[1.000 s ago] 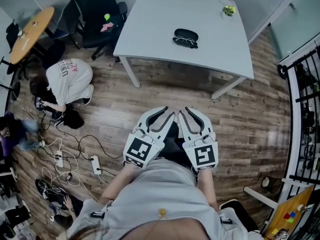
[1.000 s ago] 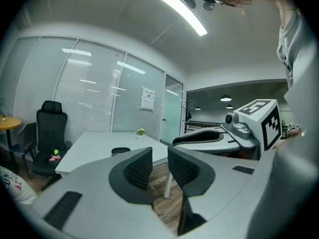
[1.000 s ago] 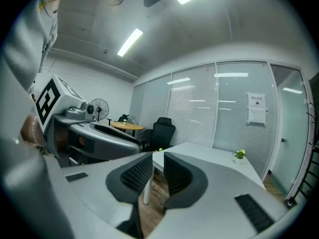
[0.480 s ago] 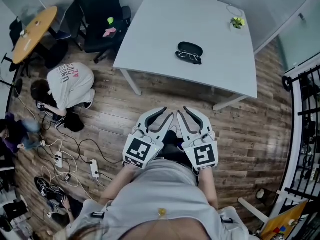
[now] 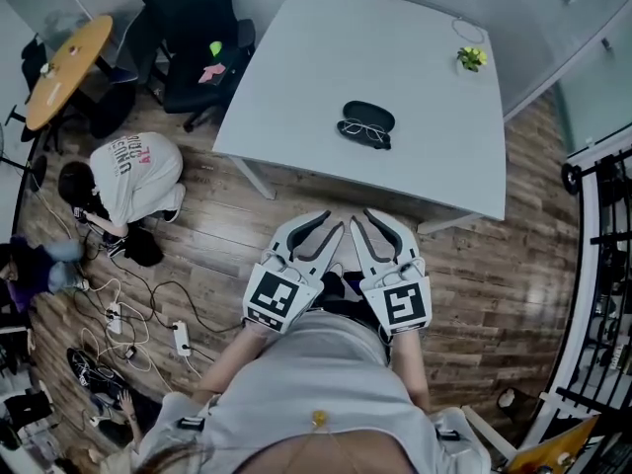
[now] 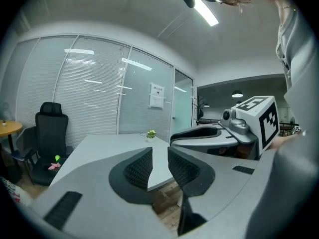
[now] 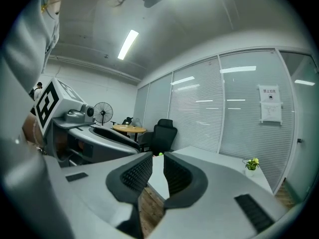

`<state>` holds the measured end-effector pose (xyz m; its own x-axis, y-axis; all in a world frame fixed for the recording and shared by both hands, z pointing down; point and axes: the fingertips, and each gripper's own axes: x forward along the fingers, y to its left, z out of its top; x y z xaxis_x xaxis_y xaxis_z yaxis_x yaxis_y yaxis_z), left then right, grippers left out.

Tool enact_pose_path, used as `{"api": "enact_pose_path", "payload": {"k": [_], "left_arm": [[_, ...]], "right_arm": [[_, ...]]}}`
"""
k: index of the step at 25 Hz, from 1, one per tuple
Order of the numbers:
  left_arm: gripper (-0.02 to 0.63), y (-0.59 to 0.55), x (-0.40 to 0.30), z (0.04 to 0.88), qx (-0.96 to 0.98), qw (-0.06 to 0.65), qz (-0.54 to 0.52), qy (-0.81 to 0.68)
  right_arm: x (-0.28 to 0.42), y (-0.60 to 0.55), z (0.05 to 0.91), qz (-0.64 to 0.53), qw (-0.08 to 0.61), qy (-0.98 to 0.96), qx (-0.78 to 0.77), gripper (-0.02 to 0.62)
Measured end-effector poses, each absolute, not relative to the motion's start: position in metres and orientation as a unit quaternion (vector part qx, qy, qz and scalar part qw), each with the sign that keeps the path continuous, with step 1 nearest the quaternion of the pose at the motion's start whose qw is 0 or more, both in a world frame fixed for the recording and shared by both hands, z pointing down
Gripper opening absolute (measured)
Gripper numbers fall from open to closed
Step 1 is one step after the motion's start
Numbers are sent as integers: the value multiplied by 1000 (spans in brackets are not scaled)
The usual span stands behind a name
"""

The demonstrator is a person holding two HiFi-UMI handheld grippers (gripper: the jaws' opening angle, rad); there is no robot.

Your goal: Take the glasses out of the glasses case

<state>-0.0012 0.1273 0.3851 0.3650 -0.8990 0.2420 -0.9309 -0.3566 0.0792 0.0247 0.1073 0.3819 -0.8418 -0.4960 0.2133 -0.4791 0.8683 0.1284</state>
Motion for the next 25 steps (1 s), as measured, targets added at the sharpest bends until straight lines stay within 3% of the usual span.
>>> {"api": "enact_pose_path", "payload": {"k": [25], "left_arm": [[97, 20, -26, 397, 831, 107, 73, -541]], "right_arm": [[3, 5, 396, -41, 140, -950, 275, 75]]}}
